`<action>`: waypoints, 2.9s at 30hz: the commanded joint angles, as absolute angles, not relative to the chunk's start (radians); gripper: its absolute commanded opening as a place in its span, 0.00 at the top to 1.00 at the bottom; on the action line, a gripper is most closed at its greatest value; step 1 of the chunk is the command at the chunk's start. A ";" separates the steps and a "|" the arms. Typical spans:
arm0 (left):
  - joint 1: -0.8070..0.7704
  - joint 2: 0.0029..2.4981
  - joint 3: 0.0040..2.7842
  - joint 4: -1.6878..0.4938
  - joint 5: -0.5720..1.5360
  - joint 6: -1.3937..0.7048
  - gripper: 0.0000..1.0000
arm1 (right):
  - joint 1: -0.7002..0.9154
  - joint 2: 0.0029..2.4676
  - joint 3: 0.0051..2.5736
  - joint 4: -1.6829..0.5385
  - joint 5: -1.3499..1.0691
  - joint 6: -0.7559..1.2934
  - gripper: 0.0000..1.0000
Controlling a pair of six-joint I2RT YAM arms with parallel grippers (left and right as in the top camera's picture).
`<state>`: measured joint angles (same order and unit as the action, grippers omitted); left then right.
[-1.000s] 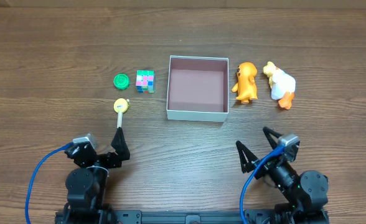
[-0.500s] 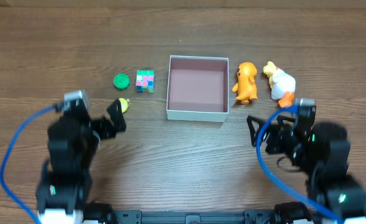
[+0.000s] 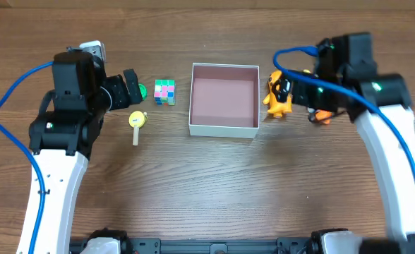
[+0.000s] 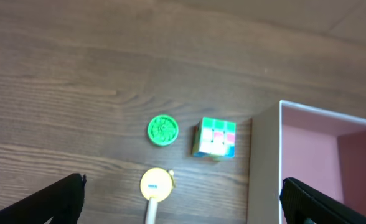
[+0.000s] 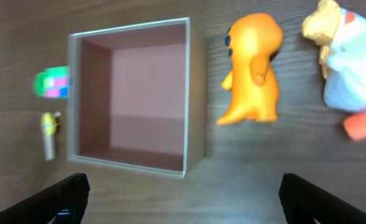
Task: Pack container
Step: 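Reach the right gripper to the orange dinosaur and grasp it, then carry the orange dinosaur left and release it inside the box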
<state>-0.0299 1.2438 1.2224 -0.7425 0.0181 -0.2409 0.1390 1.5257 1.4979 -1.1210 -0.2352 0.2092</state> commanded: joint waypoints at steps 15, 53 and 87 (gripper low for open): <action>-0.018 1.318 1.245 -0.827 0.012 -0.205 0.00 | 0.128 1.959 1.518 -0.879 -0.008 0.274 0.13; -0.018 1.333 1.245 -0.827 0.012 -0.205 0.00 | 0.503 1.787 1.719 -0.991 0.004 0.605 0.96; -0.018 1.333 1.245 -0.827 0.012 -0.205 0.00 | 0.481 2.056 1.719 -0.931 0.078 0.618 0.96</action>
<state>-0.0299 1.3266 1.2224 -0.8276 0.0151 -0.2283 0.5083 2.0724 1.7145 -0.9249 0.0517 0.6235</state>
